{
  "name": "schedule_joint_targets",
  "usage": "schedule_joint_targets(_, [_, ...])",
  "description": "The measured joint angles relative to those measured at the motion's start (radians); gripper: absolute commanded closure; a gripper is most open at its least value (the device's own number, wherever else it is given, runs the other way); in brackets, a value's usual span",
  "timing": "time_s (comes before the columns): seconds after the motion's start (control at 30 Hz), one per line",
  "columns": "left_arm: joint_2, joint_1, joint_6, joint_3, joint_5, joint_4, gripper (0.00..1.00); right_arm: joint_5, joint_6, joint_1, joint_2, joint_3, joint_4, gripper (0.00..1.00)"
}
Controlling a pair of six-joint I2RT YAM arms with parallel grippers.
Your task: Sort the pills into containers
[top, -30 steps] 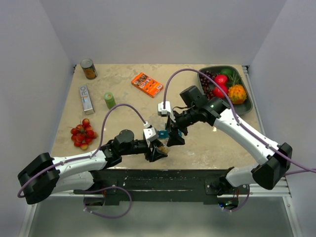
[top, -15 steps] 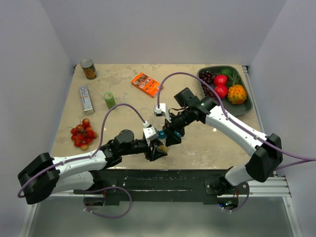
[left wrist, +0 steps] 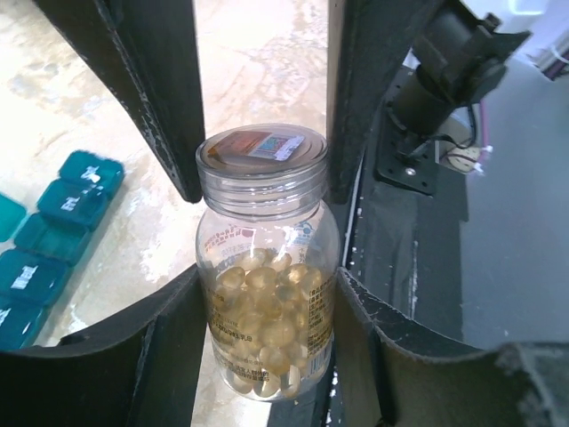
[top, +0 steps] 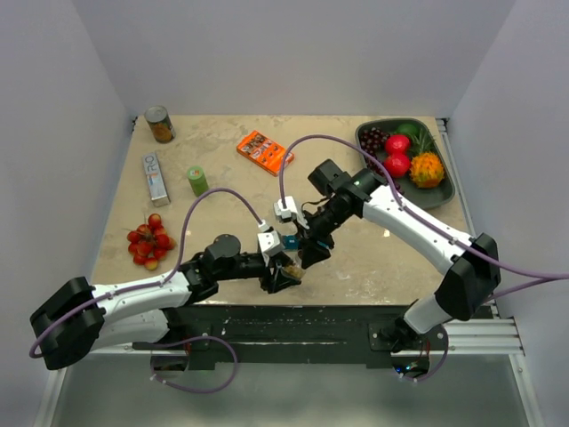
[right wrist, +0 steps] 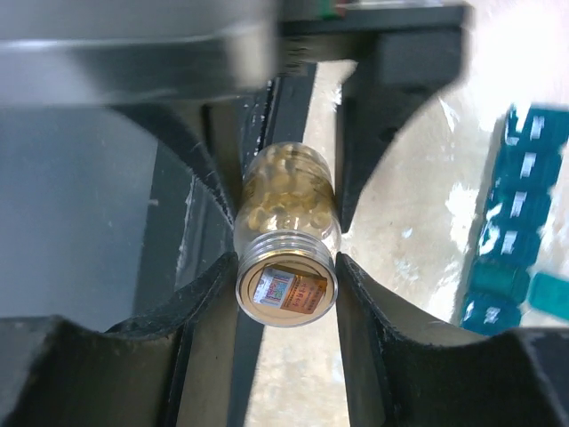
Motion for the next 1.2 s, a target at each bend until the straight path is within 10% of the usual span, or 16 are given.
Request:
schedule_joint_targets(0.33, [-0.009, 0.006, 0.004, 0.000, 0.116, 0.034, 1.00, -0.022, -0.427, 0.040, -0.040, 0.035, -0.133, 0.92])
schedule_joint_targets(0.77, [-0.021, 0.016, 0.003, 0.002, 0.156, 0.082, 1.00, -0.022, -0.484, 0.043, -0.039, 0.112, -0.209, 0.85])
schedule_joint_targets(1.2, [-0.004, 0.017, -0.002, 0.003, 0.135, 0.019, 1.00, -0.003, -0.350, 0.044, -0.051, 0.010, -0.090, 0.40])
